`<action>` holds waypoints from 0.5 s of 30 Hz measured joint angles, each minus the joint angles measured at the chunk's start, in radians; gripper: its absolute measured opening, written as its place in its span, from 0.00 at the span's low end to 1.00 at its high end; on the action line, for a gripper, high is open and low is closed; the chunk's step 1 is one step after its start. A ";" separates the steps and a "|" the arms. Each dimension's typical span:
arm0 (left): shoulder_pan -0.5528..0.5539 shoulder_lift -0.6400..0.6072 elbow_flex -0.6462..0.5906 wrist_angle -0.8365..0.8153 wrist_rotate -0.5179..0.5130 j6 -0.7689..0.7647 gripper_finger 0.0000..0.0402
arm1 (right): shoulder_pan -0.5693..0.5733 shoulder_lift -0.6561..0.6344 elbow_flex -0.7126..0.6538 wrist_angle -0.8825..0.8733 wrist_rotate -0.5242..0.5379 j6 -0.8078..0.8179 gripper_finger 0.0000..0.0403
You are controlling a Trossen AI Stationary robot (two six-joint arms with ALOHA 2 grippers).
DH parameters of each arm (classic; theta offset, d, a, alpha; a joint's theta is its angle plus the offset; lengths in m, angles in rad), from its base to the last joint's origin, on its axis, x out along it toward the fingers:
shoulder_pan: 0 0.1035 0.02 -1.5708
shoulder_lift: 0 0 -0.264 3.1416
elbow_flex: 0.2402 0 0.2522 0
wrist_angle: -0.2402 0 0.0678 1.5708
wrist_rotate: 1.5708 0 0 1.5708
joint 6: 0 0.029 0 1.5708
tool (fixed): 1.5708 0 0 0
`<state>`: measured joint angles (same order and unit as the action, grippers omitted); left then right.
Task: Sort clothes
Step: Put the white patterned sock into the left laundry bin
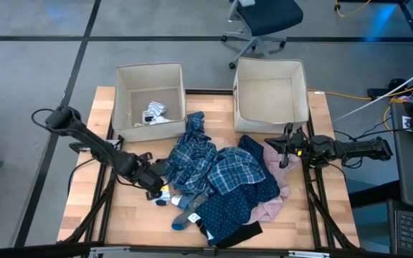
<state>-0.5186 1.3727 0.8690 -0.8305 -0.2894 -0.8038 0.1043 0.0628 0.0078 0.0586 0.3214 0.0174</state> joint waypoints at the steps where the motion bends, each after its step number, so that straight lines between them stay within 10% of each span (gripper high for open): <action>1: 0.002 -0.009 0.035 -0.027 -0.020 0.022 0.02 | 0.000 0.000 0.000 0.001 0.000 0.001 0.01; 15: 0.113 -0.226 0.311 -0.117 -0.414 0.379 0.01 | 0.000 0.000 0.000 0.053 0.002 0.001 0.01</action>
<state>-0.4052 1.1464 1.1805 -0.9478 -0.7035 -0.4251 0.1046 0.0624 0.0078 0.1114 0.3235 0.0180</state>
